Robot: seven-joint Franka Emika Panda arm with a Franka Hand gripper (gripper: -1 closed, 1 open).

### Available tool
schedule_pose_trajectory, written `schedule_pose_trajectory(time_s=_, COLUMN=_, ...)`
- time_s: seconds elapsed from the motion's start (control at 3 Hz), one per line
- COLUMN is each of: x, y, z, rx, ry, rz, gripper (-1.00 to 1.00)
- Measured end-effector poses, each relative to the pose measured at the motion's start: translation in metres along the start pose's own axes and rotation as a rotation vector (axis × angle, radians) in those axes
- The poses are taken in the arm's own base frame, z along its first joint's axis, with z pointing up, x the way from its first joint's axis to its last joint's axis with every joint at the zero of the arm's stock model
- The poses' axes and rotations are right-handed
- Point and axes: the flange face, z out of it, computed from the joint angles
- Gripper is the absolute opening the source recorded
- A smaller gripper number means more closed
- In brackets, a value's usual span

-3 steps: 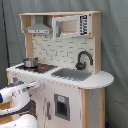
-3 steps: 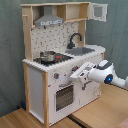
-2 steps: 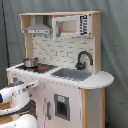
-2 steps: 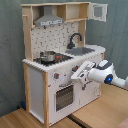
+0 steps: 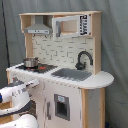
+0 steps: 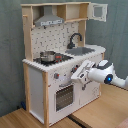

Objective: Play with the kitchen

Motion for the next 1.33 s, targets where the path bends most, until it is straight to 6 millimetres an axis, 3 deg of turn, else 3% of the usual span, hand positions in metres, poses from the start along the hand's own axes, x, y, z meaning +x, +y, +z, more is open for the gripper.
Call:
schedule_pose_trajectory(time_s=0.33, x=-0.0005, y=0.0008, z=-0.0001, rx=-0.001, ry=-0.001, rz=0.020, gripper=1.00)
schedule_pose_trajectory(time_s=0.67, x=-0.0018, y=0.0028, z=-0.0003, rx=-0.005, ry=-0.002, rz=0.082, gripper=1.00)
schedule_pose_trajectory(time_s=1.33, x=-0.0077, y=0.0074, z=-0.0008, rx=-0.016, ry=0.006, rz=0.374, gripper=1.00)
